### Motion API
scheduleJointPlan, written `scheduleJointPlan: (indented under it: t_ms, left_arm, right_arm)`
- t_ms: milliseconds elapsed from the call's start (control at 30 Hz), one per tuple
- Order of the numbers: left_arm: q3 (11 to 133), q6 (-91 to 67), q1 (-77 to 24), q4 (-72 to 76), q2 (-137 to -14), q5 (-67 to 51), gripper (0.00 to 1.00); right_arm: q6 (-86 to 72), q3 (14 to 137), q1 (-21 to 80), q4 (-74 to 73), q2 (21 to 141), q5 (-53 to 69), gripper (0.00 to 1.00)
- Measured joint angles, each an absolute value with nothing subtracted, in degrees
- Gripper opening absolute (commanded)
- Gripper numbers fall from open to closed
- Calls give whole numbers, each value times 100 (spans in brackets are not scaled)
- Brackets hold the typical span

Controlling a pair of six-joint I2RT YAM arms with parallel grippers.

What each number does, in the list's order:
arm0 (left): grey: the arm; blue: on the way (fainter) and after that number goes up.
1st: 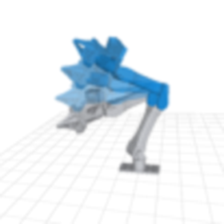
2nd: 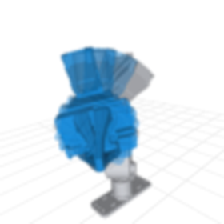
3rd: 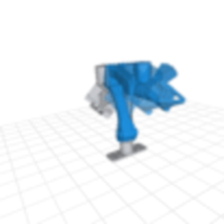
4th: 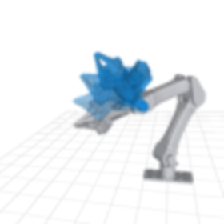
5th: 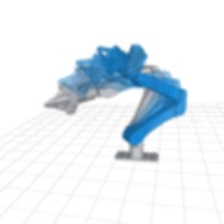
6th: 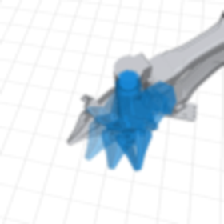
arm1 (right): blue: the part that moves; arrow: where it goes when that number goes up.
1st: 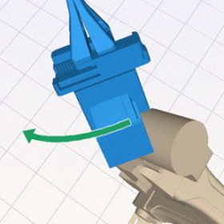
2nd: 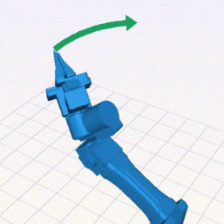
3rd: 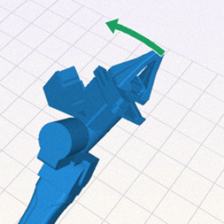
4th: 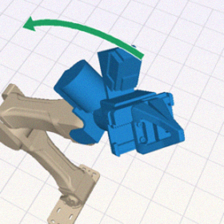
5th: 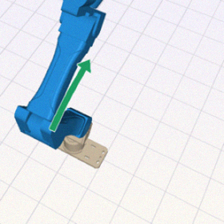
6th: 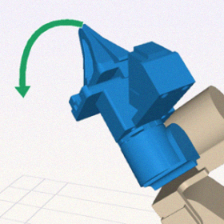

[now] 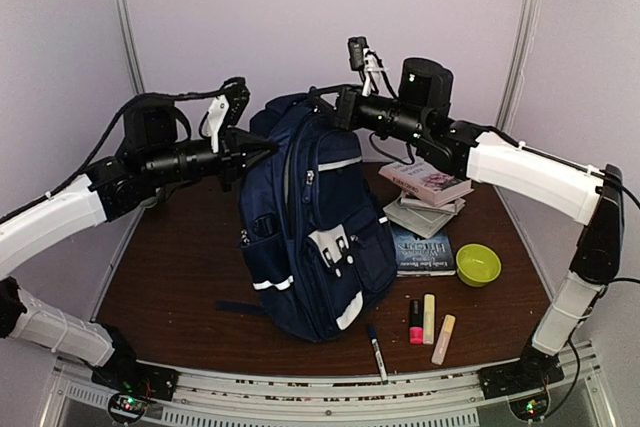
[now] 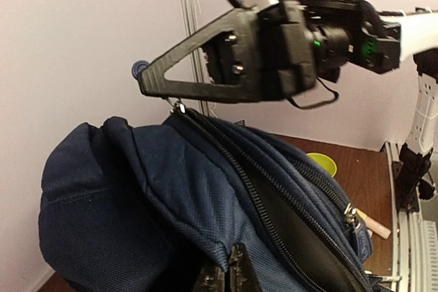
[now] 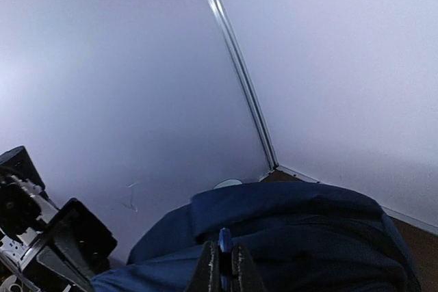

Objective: Pack the student bag
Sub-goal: Unzip the largest pocket of the student bag.

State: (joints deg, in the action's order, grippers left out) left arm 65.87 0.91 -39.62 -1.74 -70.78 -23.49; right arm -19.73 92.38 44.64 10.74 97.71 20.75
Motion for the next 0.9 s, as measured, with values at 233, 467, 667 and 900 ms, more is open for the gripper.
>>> scheduleJointPlan:
  t_ms: [233, 467, 667, 900]
  left_arm:
    - [6110, 1162, -3942, -351, -6267, -2353, 0]
    - [5529, 1562, -3946, -314, -5454, -1616, 0]
    - [5393, 1573, -3948, -307, -5398, -1173, 0]
    - [4982, 1332, -3948, -231, -5026, -1372, 90]
  right_arm:
    - [-2434, 8958, 3542, 1142, 9727, 1973, 0]
    - [-2768, 8420, 3225, 1291, 9513, 1946, 0]
    - [-2814, 8407, 3164, 1293, 9513, 2255, 0]
    - [-2464, 8193, 3503, 1610, 9404, 2674, 0]
